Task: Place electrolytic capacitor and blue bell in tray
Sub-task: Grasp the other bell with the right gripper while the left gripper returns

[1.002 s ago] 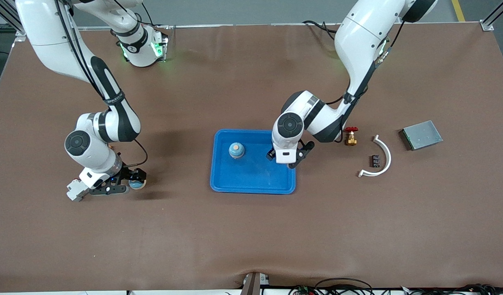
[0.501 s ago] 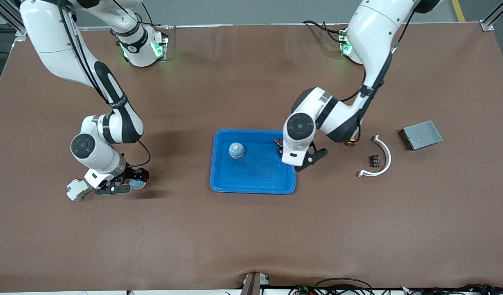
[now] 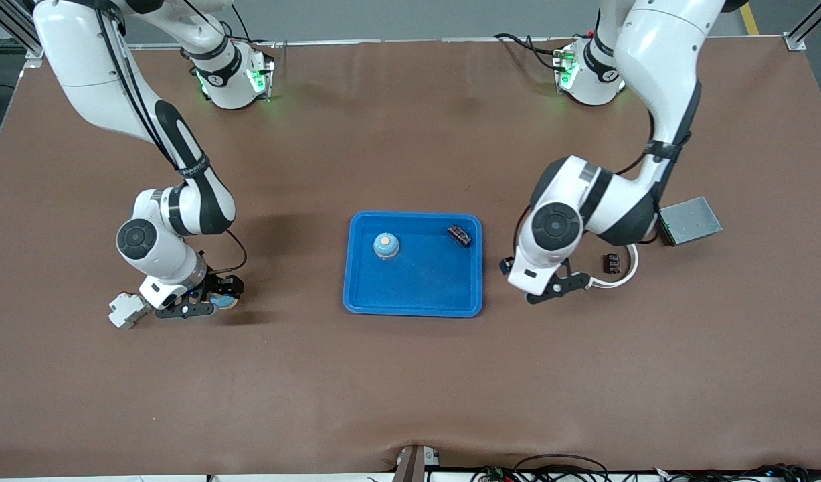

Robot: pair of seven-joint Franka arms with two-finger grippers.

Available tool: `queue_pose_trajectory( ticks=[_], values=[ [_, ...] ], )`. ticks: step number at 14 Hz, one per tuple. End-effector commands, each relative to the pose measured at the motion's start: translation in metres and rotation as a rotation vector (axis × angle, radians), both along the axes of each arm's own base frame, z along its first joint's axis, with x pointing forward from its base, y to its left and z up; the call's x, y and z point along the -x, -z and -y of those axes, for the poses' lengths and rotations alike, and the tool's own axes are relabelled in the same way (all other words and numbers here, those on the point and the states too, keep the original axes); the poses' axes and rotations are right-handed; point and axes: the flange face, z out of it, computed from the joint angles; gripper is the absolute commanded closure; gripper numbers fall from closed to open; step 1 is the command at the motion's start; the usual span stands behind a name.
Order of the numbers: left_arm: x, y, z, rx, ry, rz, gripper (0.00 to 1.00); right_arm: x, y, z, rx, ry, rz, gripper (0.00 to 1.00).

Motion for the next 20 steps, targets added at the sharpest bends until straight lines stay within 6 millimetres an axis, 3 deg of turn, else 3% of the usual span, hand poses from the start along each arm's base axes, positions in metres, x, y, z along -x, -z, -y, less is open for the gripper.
queue_pose_trajectory(
  ticks=[1,3,6,9,11,17,20],
  values=[
    [-0.011,-0.015,-0.045,-0.008,0.037,0.009,0.00,-0.004,-0.002,-0.003,-0.032,0.039,0.004,1.00],
    [-0.023,-0.025,-0.085,0.005,0.103,0.005,0.00,-0.009,-0.011,-0.007,-0.043,0.049,0.015,1.00],
    [-0.023,-0.024,-0.139,0.031,0.170,0.022,0.00,-0.018,-0.033,-0.025,-0.052,0.089,-0.026,1.00],
    [-0.013,-0.012,-0.175,0.060,0.213,0.091,0.00,-0.029,-0.061,-0.054,-0.060,0.138,-0.081,1.00],
    [-0.005,0.000,-0.190,0.074,0.290,0.094,0.00,-0.027,-0.072,-0.091,-0.064,0.200,-0.082,1.00],
    [0.020,0.041,-0.189,0.103,0.332,0.110,0.00,0.000,-0.093,-0.225,-0.093,0.411,-0.048,1.00],
    [0.026,0.052,-0.191,0.108,0.327,0.094,0.00,0.013,-0.097,-0.268,-0.107,0.477,-0.039,1.00]
  ],
)
